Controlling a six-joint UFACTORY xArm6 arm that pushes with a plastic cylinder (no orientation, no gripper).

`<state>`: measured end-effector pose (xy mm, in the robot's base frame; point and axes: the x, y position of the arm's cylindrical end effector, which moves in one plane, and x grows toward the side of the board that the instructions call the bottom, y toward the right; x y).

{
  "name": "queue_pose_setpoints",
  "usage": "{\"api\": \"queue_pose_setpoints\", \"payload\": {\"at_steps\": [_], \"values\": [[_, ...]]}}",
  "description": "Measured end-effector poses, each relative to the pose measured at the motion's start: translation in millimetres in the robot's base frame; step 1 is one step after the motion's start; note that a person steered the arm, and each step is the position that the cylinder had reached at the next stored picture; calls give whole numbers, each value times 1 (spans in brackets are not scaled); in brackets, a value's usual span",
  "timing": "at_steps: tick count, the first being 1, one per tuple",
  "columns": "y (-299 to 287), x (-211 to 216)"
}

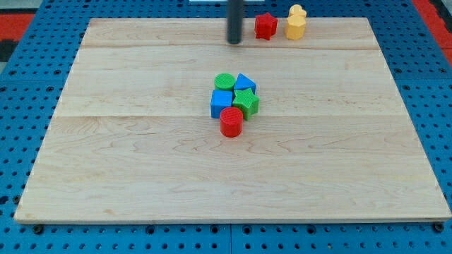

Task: Separate the red circle from the red green star

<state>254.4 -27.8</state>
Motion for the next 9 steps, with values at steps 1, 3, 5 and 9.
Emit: {"api": "queue_pose_setpoints", "payload": {"at_steps": [1, 3, 5, 9], "values": [[-100, 38], [-84, 176], [83, 247], [91, 209]]}}
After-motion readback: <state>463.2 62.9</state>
